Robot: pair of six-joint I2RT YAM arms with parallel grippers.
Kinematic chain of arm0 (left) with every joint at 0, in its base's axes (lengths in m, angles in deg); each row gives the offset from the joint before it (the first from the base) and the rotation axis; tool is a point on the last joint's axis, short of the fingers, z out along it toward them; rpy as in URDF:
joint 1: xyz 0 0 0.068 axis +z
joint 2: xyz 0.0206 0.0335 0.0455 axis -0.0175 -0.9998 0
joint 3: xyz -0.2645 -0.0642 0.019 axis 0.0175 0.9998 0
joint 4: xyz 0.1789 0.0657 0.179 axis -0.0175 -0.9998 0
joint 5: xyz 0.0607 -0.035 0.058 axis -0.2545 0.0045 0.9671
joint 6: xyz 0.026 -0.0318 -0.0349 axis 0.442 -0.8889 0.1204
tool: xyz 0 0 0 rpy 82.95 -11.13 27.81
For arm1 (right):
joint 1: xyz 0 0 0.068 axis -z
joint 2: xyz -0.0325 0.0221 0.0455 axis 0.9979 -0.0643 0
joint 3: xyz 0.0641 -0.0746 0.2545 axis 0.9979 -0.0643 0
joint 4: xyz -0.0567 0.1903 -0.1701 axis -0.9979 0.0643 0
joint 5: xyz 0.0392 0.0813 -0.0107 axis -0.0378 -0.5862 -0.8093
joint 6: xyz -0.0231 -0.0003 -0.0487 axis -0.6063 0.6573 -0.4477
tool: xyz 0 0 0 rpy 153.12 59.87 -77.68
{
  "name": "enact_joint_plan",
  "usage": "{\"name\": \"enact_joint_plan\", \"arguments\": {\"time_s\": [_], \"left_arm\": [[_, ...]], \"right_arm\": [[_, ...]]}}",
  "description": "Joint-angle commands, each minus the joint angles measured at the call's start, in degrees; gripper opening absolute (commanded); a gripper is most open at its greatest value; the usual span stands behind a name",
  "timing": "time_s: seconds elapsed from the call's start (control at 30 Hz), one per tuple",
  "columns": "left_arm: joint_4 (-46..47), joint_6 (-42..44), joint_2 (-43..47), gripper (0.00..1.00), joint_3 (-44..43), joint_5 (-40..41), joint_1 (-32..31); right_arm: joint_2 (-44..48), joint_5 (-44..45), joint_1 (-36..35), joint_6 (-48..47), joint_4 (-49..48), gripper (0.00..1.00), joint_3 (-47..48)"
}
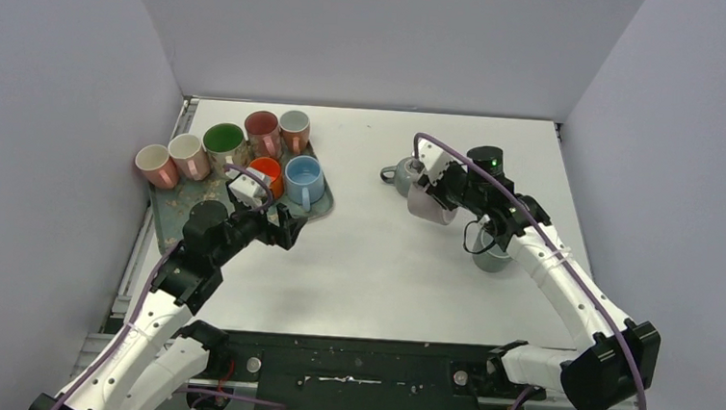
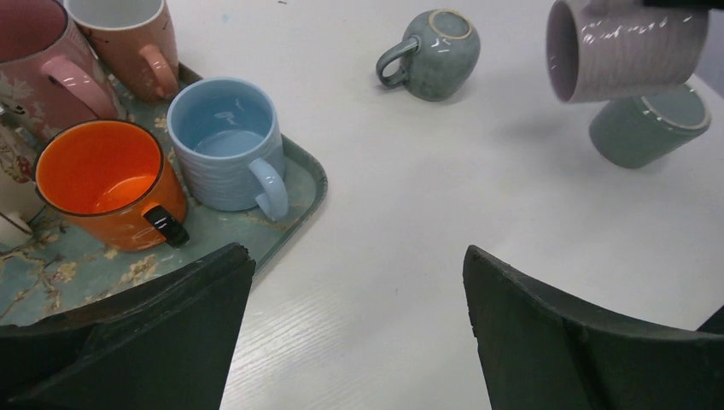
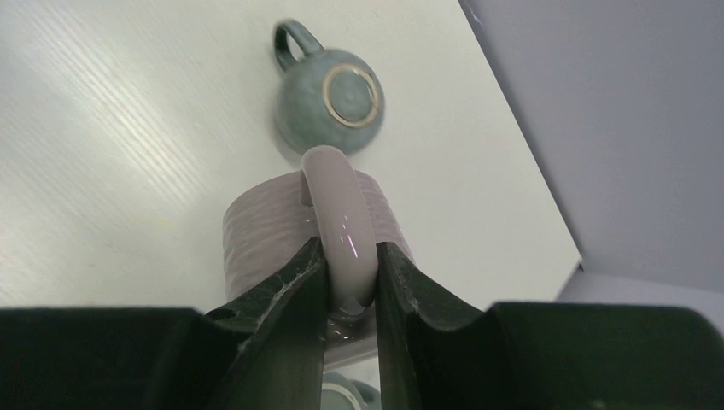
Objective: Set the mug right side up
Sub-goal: Turn over the cup at the center of the board.
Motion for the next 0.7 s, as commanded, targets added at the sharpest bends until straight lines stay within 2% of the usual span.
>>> {"name": "enact_joint_plan", "arguments": {"time_s": [0.0, 0.23, 0.47, 0.67], "left_arm": [[5.5, -6.1, 1.9, 0.89, -0.8, -4.1, -0.3], [8.6, -22.5, 2.5, 0.88, -2.1, -4.3, -0.2], [11.6, -41.5, 2.1, 0.83, -2.7, -7.9, -0.2], [11.3, -52.3, -1.4, 0.88, -4.2, -15.8, -0.2]], "right_arm": [[5.7, -10.1, -3.8, 4.0, -11.4, 0.00, -3.0], [15.9, -11.6, -9.7, 8.3, -33.3, 0.00, -19.4], [19.0, -4.5, -16.4, 4.2, -41.3, 0.00, -25.6], [17.5, 2.8, -21.0, -0.1, -45.3, 0.00, -27.0]]}}
